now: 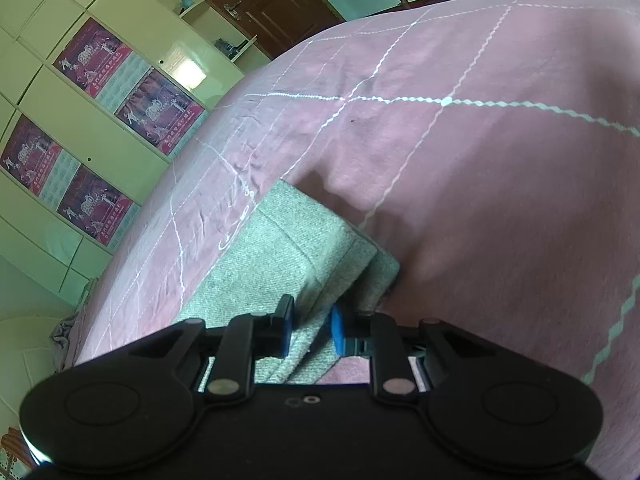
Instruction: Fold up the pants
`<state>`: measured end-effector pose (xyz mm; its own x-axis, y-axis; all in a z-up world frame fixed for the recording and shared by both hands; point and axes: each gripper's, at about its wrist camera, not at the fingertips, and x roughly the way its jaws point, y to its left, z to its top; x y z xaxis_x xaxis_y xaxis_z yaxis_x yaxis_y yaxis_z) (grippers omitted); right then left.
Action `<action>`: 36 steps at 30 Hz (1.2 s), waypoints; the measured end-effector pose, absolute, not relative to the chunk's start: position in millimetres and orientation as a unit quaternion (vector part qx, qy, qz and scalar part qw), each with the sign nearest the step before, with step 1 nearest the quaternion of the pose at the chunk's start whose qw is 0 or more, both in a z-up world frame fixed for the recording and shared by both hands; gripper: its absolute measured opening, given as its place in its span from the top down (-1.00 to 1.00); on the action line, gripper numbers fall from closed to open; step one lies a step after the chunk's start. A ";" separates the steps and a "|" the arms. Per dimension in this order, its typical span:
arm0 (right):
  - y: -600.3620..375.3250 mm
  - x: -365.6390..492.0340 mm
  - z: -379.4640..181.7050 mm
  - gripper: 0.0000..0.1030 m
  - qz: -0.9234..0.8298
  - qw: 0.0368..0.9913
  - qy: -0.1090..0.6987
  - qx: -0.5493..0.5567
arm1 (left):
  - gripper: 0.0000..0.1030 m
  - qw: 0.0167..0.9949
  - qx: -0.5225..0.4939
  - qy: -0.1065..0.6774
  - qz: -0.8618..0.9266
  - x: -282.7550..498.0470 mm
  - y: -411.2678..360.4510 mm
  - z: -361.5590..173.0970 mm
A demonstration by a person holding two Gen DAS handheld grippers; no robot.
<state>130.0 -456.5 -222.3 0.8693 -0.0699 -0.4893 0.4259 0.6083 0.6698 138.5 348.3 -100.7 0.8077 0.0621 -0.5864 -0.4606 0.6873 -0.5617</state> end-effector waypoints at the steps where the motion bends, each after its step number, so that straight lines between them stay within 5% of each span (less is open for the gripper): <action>1: -456.2 130.1 -222.6 0.63 -0.143 0.871 0.212 0.420 | -0.26 0.878 -0.370 0.267 0.142 138.1 347.8 -99.5; 10: -453.5 128.7 -222.7 0.63 -0.143 0.871 0.208 0.422 | -0.13 0.873 -0.366 0.300 0.121 169.0 338.0 -103.0; 13: -454.4 128.3 -223.9 0.63 -0.141 0.870 0.206 0.425 | 0.10 0.870 -0.355 0.321 0.118 184.7 332.0 -109.7; 14: -454.6 128.2 -224.2 0.63 -0.141 0.870 0.206 0.426 | 0.52 0.867 -0.352 0.331 0.119 190.3 331.1 -112.4; 15: -454.9 128.2 -224.5 0.63 -0.140 0.870 0.206 0.427 | 0.66 0.868 -0.348 0.330 0.126 192.3 331.3 -111.4; 18: -456.2 127.9 -225.4 0.63 -0.137 0.868 0.205 0.432 | 0.78 0.884 -0.359 0.270 0.127 182.6 337.2 -97.3; 22: -455.6 129.5 -224.0 0.74 -0.145 0.871 0.211 0.420 | 0.77 0.875 -0.329 0.329 0.136 192.8 341.5 -119.7; 27: -455.9 130.9 -223.5 0.92 -0.141 0.870 0.213 0.421 | 0.72 0.900 -0.301 0.291 0.126 175.4 332.0 -97.9; 31: -437.5 127.4 -191.2 0.93 -0.116 0.914 0.168 0.352 | 0.72 0.922 -0.249 0.268 0.127 170.7 310.6 -77.7; 34: -455.5 148.6 -208.3 0.89 -0.161 0.877 0.258 0.372 | 0.72 0.924 -0.249 0.255 0.140 169.8 303.9 -71.6; 36: -459.8 141.3 -206.3 0.76 -0.147 0.877 0.242 0.389 | 0.72 0.926 -0.251 0.233 0.160 162.8 302.0 -67.1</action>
<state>141.3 -459.8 -206.3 0.8402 -0.0693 -0.5379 0.4454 0.6540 0.6115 162.8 302.0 -67.1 0.8404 0.1801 -0.5112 -0.4137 0.8225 -0.3904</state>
